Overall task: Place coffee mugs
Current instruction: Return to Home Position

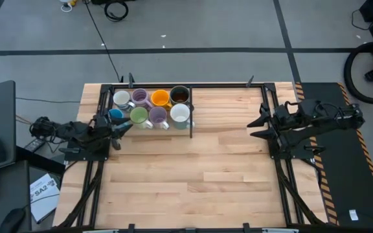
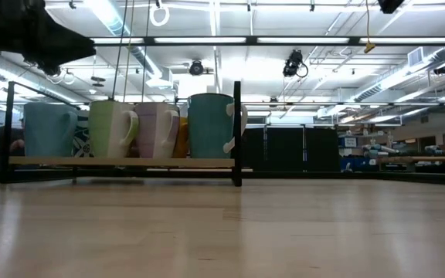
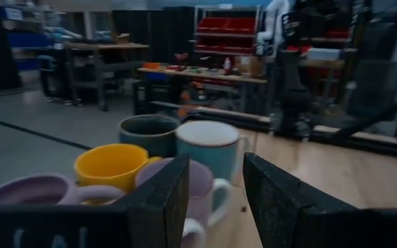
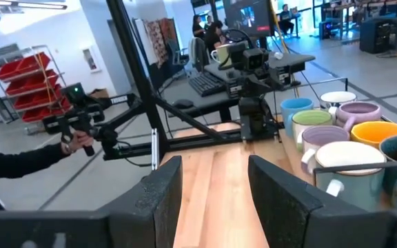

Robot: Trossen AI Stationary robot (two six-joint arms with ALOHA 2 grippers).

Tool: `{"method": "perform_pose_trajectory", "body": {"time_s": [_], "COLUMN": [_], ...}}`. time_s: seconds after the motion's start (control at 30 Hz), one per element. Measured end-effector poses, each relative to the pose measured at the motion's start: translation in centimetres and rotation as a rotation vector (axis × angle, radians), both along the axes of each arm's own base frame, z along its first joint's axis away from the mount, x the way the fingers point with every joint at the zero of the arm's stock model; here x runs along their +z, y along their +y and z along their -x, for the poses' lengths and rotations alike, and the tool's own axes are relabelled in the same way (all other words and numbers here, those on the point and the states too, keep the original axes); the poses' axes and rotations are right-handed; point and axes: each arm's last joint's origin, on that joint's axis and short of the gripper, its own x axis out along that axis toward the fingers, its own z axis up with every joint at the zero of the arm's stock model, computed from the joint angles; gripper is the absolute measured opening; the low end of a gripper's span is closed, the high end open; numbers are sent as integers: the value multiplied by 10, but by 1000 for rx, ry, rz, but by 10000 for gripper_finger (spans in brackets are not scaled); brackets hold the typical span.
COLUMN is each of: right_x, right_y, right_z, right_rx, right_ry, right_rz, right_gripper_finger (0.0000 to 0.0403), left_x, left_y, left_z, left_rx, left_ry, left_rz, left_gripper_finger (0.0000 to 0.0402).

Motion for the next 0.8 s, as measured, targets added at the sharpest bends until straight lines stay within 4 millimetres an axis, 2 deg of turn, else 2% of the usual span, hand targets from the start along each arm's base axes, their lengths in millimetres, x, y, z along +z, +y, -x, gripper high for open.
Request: {"method": "perform_pose_trajectory", "body": {"time_s": [0.37,0.57,0.8], "right_x": [-24,-40,-48], "right_y": [-7,-10,-12], "right_z": [14,28,46], "right_rx": [6,-13,-17], "right_ry": [-23,-68,-143], "right_rz": [-3,-13,-21], "right_gripper_finger": [172,172,172], "left_x": [-3,-26,-36], "left_y": [8,10,16], "left_z": [-2,-12,-14], "left_rx": [102,123,199], "left_ry": [16,-4,-26], "left_rz": [-34,-31,-28], "left_gripper_finger": [144,144,144]}}
